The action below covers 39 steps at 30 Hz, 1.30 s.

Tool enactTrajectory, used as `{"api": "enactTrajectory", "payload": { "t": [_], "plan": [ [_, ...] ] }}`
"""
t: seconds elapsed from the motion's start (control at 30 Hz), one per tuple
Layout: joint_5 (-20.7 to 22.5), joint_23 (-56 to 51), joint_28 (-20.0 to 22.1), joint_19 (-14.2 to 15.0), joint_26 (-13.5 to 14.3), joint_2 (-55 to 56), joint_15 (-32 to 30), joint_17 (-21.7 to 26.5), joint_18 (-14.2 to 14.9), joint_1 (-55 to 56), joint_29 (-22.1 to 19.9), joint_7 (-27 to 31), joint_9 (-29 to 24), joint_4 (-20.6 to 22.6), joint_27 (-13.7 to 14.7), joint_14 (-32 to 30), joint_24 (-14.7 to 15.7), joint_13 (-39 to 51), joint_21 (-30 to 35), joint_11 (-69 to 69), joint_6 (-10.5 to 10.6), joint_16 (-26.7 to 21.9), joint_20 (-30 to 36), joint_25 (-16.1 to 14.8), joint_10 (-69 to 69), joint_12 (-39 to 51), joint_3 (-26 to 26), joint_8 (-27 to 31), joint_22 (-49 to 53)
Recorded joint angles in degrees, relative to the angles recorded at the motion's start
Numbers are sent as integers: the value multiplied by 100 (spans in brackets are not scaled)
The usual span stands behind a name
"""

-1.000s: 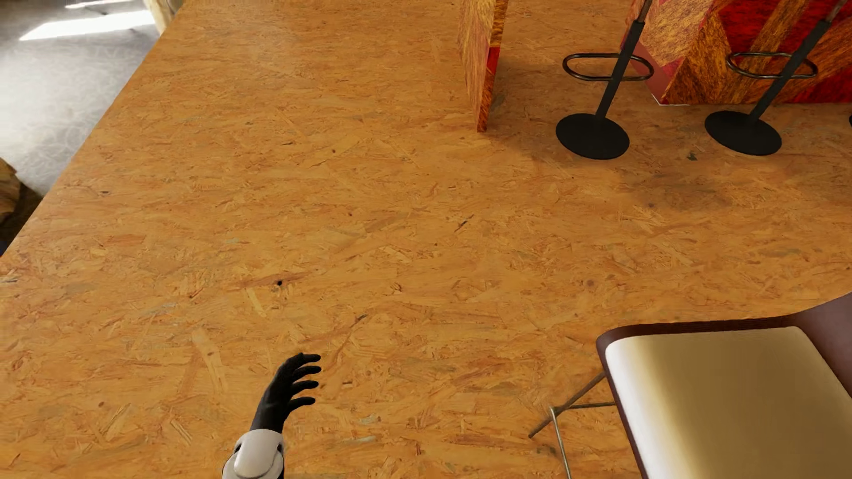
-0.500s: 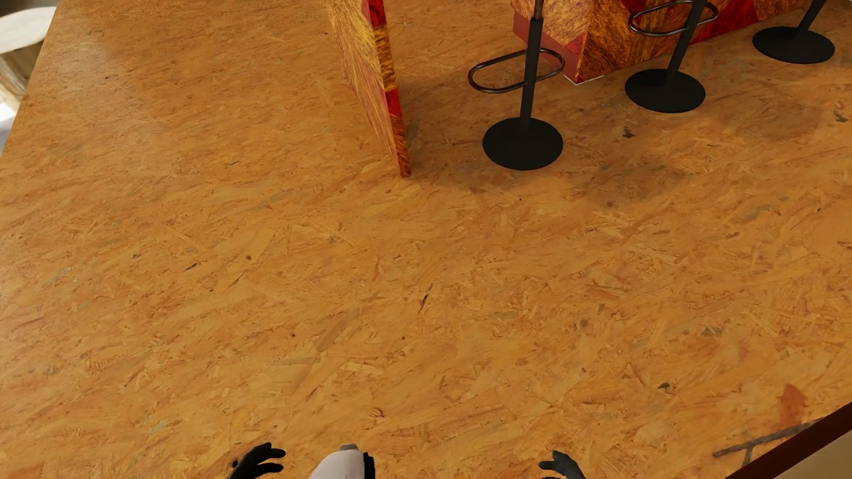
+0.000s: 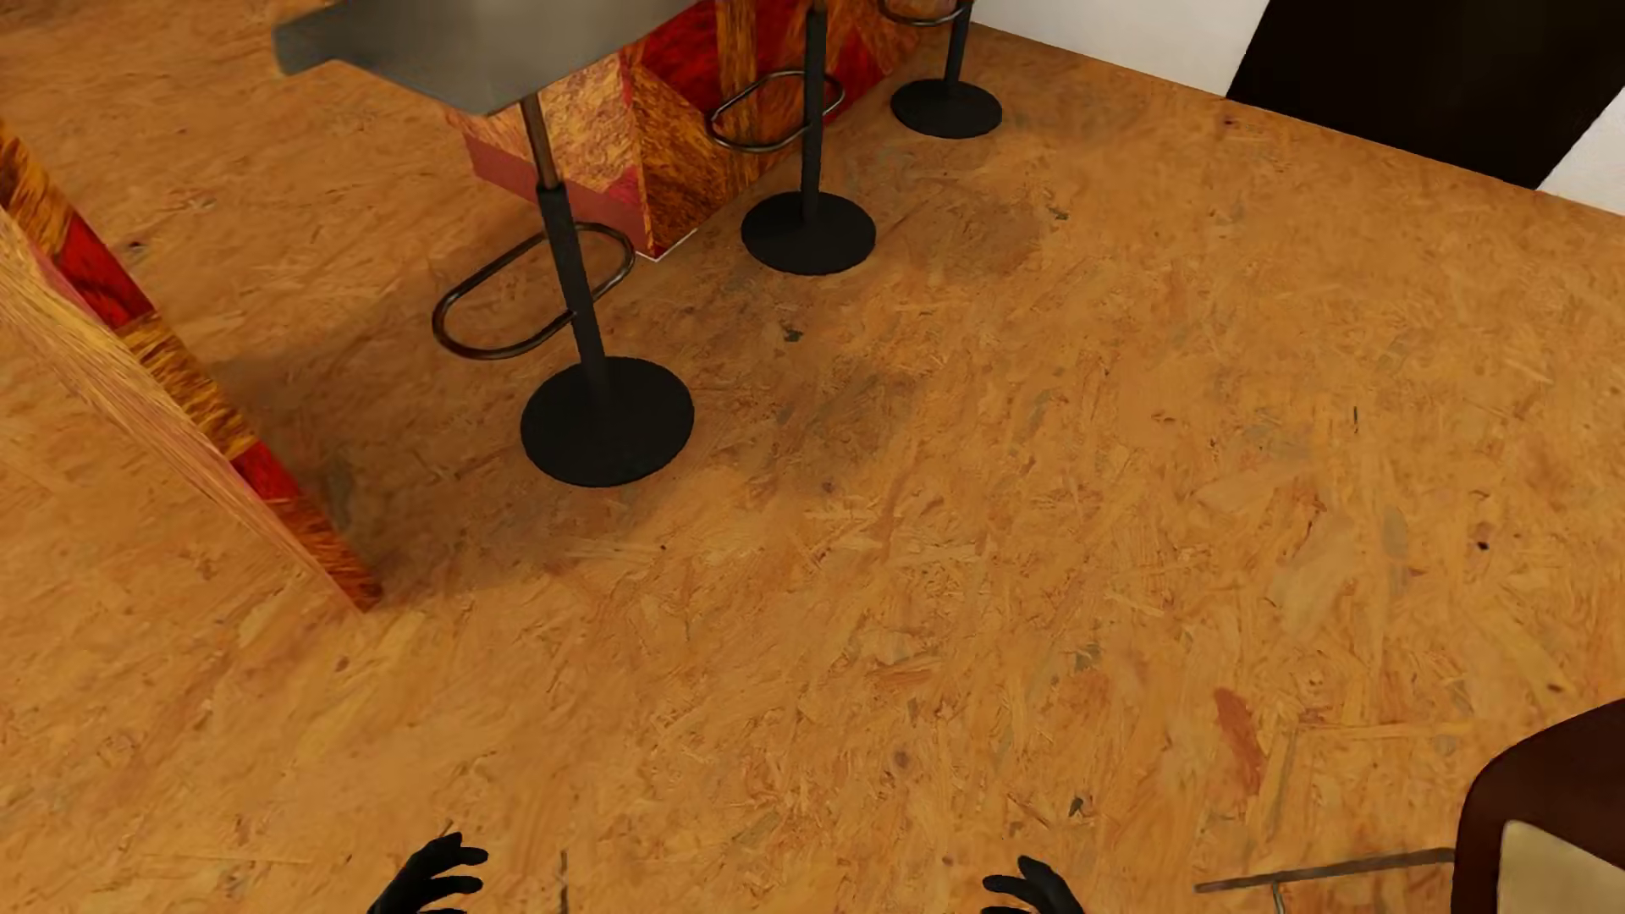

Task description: Go around the stool

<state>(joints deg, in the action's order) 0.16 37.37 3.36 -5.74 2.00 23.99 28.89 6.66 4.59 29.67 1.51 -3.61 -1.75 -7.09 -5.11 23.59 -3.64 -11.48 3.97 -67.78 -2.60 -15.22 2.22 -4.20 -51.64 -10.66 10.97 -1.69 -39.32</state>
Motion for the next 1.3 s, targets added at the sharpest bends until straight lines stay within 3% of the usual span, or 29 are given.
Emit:
{"api": "enactTrajectory", "payload": {
  "t": [0.07,0.13,0.17,0.2,0.23,0.27,0.37,0.4,0.43,0.47,0.53,0.57,0.63,0.7,0.73,0.77,0.8,0.83,0.87,0.9,0.93,0.97,1.03,1.07,1.1,1.13,1.17,1.2,1.3],
  "plan": [
    [62,-68,425,300,-226,407,34,343,65,-898,482,-428,-33,-161,76,295,315,-408,-274,-167,-253,218,145,-195,484,441,639,-403,672],
    [13,-233,719,349,80,722,116,278,275,-1381,243,-462,21,-201,-132,471,527,-709,-152,630,-417,486,445,-141,296,1148,1004,-367,869],
    [-194,106,712,62,412,663,-277,459,423,-980,-21,-197,70,-51,-176,-141,525,-819,173,1306,-519,830,412,-50,-951,1480,745,-241,588],
    [-30,590,586,57,632,418,-25,451,526,-429,-316,217,-11,34,-223,-917,418,-762,313,1277,-303,928,561,36,-1881,1265,357,-187,486],
    [137,585,378,65,707,226,164,466,596,140,-544,511,-2,161,-339,-890,262,-727,179,1352,33,845,657,38,-2022,807,-60,-130,521],
    [300,225,115,86,746,-42,321,444,649,577,-698,697,20,256,-501,-272,45,-482,-30,1504,361,683,319,9,-1768,199,-325,-10,261],
    [591,-252,-305,210,-96,-856,829,310,859,1128,-557,629,37,136,-509,-353,-344,572,-85,1679,1033,340,-208,224,-103,-802,-741,522,173],
    [465,-337,-217,201,-128,-619,478,132,655,835,-341,377,-89,71,-391,-623,-205,643,-82,715,879,146,-159,292,-84,-604,-602,501,-11],
    [175,-123,-23,53,-183,-242,-58,100,109,494,-43,45,-211,23,-196,-324,-4,547,-6,-42,600,53,-123,304,-90,-301,-482,221,169],
    [-106,-33,253,58,-162,48,-283,155,42,126,284,-155,-319,-33,-5,-80,182,125,-126,-192,339,65,-124,314,-20,96,-175,-162,406],
    [-181,-209,854,324,31,485,7,444,219,-586,437,-483,-304,-213,-40,328,406,-527,-275,548,-153,368,221,368,81,819,618,-340,769],
    [-145,-73,1014,66,237,433,300,520,388,-446,194,-340,-201,-313,-82,113,385,-866,-68,1038,-334,717,373,415,-768,1149,722,-275,750],
    [209,698,870,57,637,-104,635,567,663,368,-380,541,-47,60,-293,-725,149,-929,235,1292,-192,964,592,362,-1974,866,293,-16,492],
    [511,-18,404,75,660,-705,862,214,801,939,-865,558,-128,74,-695,-271,-134,-503,116,1438,176,650,334,22,-1048,240,-196,189,609],
    [610,-317,183,115,788,-584,696,130,817,1015,-939,499,-114,36,-814,-436,-238,-158,52,761,377,386,98,-126,-479,-9,-279,224,335],
    [511,-99,76,29,824,-168,-145,60,274,739,-798,291,-100,-26,-760,-85,-256,151,2,-348,303,-28,13,-256,-575,-76,-144,139,-66],
    [273,-16,128,111,573,233,-705,121,-235,372,-511,52,-73,9,-641,119,-139,88,18,-904,101,-139,-121,-351,-443,22,0,-20,-82],
    [48,1,271,115,243,531,-792,225,42,-77,-227,-204,-38,-76,-567,290,41,86,25,-865,-6,35,-64,-373,-203,13,158,-235,249],
    [-110,-132,448,192,-80,731,-435,263,231,-504,12,-431,36,-154,-511,469,233,-36,-249,-458,-57,294,206,-313,59,184,324,-407,550],
    [-178,-327,545,281,-183,903,-217,361,93,-664,96,-359,147,-84,-417,500,409,-349,-200,134,-125,506,268,-183,64,564,422,-292,612],
    [-195,85,551,412,-70,757,-89,415,192,-542,118,44,187,76,-237,230,541,-567,-26,753,-197,683,245,-12,-410,1008,302,-90,374],
    [-126,580,492,51,170,308,262,397,317,-284,80,465,56,218,-159,-345,622,-460,477,1112,-157,892,170,167,-1108,1155,1,-168,214],
    [-58,73,205,275,305,42,0,441,361,300,-183,515,-441,490,-452,-237,480,-20,423,821,190,478,114,644,-736,685,-649,-328,365],
    [-47,-367,63,526,273,330,-765,258,273,459,-368,430,-589,637,-545,-653,319,79,17,5,433,366,-174,840,32,525,-935,-397,94],
    [-26,-409,15,681,140,700,-1523,190,-277,286,-483,389,-589,709,-456,-522,172,94,77,-541,411,177,-328,964,84,288,-947,-189,18],
    [15,-268,30,632,-74,955,-1496,258,-600,43,-460,326,-640,684,-279,-293,57,100,30,-417,413,142,-438,1032,127,126,-874,28,187],
    [-144,-262,100,-141,-258,1152,-1015,178,-374,-34,-346,193,-712,637,-126,-357,-10,103,-247,573,341,283,-303,1126,-180,79,-831,283,451],
    [-356,57,146,583,-363,1027,-787,294,-12,237,-227,219,-640,606,43,-687,-67,118,-131,1466,380,589,-25,1248,-886,261,-849,345,425],
    [-169,-102,-121,448,-330,356,-581,333,687,669,-78,453,-530,579,390,73,54,98,28,1797,648,591,-121,939,-870,354,-1149,133,571]
  ]
}}
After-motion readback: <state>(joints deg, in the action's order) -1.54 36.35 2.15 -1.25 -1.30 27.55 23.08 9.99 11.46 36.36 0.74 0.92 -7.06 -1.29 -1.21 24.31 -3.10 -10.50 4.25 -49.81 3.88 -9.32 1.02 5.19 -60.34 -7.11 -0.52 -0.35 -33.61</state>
